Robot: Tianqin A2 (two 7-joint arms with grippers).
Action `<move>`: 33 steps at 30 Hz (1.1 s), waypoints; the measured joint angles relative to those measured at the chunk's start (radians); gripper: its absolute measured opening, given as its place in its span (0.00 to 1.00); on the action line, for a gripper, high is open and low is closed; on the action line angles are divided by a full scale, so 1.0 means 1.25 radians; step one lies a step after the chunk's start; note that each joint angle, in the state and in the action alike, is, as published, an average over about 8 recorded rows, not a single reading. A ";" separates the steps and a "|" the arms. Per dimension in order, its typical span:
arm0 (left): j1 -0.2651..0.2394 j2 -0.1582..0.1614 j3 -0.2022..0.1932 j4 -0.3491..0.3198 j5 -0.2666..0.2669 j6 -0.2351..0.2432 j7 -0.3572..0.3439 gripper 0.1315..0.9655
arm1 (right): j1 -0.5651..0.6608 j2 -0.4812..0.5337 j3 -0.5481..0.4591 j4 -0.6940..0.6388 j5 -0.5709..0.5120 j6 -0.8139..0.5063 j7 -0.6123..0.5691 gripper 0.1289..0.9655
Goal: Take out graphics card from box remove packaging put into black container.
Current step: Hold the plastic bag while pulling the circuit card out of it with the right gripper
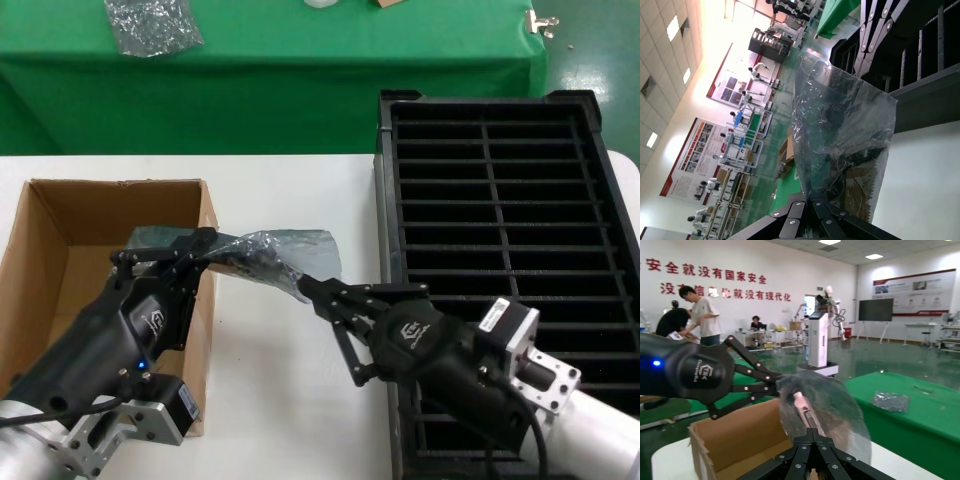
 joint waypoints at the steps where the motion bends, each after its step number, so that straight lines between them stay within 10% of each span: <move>1: 0.000 0.000 0.000 0.000 0.000 0.000 0.000 0.01 | 0.004 -0.002 -0.002 -0.003 0.000 -0.004 -0.002 0.01; 33: 0.000 0.000 0.000 0.000 0.000 0.000 0.000 0.01 | 0.269 -0.083 -0.012 -0.357 0.042 -0.243 -0.198 0.01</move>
